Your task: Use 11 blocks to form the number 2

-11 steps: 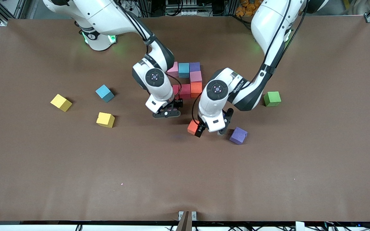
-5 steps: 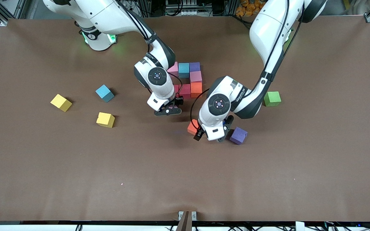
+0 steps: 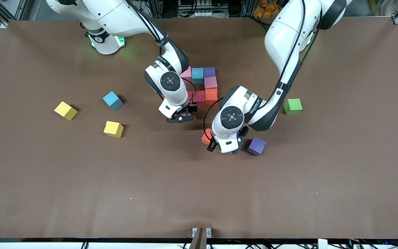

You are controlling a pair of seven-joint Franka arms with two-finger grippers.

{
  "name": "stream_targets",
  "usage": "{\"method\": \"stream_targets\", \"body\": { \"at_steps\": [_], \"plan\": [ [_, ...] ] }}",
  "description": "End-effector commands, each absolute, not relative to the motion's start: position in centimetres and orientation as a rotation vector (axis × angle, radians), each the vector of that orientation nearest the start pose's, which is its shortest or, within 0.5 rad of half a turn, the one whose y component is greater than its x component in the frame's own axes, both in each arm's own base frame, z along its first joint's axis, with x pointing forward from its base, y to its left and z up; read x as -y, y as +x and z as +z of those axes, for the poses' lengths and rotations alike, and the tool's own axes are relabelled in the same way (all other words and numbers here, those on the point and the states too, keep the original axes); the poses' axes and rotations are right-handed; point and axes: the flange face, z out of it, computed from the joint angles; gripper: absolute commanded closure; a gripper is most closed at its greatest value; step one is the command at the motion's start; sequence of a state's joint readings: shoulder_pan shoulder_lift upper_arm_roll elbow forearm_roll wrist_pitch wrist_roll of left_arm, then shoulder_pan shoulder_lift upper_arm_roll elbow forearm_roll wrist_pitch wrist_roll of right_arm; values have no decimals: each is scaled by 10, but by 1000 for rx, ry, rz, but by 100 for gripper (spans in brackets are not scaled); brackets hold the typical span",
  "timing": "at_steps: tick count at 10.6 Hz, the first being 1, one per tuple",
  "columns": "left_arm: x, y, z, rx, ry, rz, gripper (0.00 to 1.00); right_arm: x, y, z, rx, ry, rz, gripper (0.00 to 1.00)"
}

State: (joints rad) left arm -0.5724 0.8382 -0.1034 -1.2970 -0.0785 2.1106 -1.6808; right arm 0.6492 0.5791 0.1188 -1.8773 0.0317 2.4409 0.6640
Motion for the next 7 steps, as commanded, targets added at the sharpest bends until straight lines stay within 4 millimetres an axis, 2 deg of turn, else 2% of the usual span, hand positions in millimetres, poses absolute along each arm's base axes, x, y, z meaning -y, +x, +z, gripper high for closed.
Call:
{"method": "stream_targets", "body": {
  "at_steps": [1, 6, 7],
  "plan": [
    [465, 588, 243, 1601, -2734, 254, 0, -442, 449, 207, 61, -3091, 81, 53],
    [469, 586, 239, 1609, -2734, 249, 0, -448, 446, 210, 76, -3076, 54, 53],
    [472, 583, 233, 1606, -2734, 250, 0, -450, 445, 210, 82, -3076, 53, 53]
  ]
}}
